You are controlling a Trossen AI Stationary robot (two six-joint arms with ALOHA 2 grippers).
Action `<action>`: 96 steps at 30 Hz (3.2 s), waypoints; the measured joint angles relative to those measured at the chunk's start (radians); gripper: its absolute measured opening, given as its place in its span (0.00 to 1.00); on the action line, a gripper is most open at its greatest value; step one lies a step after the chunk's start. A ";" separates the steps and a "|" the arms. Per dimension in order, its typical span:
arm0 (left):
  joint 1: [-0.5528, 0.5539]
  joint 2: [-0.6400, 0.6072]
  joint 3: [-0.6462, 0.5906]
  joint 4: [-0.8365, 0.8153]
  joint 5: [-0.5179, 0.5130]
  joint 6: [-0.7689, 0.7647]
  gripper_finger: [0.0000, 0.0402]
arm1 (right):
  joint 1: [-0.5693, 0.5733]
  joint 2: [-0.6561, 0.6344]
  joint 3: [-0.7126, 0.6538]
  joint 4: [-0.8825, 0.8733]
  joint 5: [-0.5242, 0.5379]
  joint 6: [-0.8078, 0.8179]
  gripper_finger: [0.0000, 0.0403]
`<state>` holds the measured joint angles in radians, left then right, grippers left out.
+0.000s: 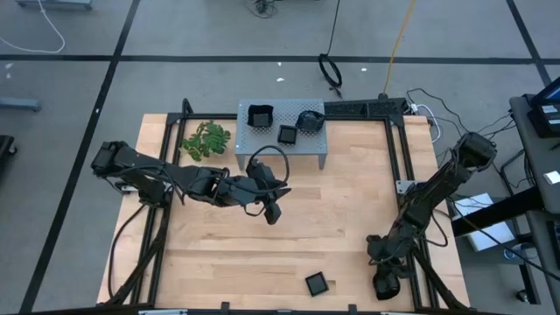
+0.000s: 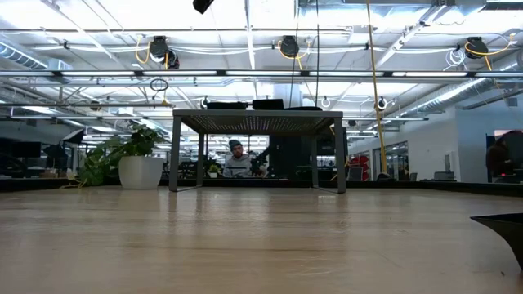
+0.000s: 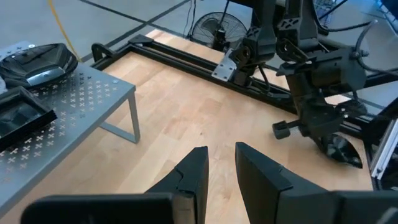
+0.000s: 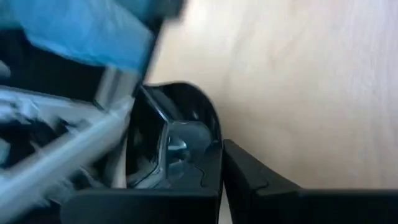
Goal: Pick & Place Mini shaped plates
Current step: Stack the black leaf-shaped plate on top of the black leaf-shaped plate on the shelf
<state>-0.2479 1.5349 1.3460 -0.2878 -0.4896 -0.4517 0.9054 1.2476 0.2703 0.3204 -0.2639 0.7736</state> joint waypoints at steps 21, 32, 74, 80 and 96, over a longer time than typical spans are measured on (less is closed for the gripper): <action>0.101 -0.050 -0.001 -0.008 -0.017 0.223 0.21 | -0.330 -0.358 0.001 -0.072 0.366 0.050 0.00; 0.219 -0.191 -0.001 -0.022 -0.018 0.437 0.21 | -0.815 -0.429 0.115 -0.082 0.365 -0.307 0.00; 0.576 -0.229 0.000 0.003 -0.017 0.547 0.21 | -1.711 0.102 0.812 -0.357 -0.081 -1.005 0.00; 0.588 -0.229 0.000 0.003 -0.017 0.547 0.21 | -1.711 0.127 0.815 -0.358 -0.083 -1.049 0.00; 0.607 -0.229 0.000 0.000 -0.007 0.521 0.21 | -1.679 0.090 0.814 -0.358 -0.082 -1.026 0.27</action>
<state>0.3588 1.3064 1.3457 -0.2875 -0.4971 0.0696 -0.7736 1.3373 1.0843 -0.0373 -0.3462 -0.2526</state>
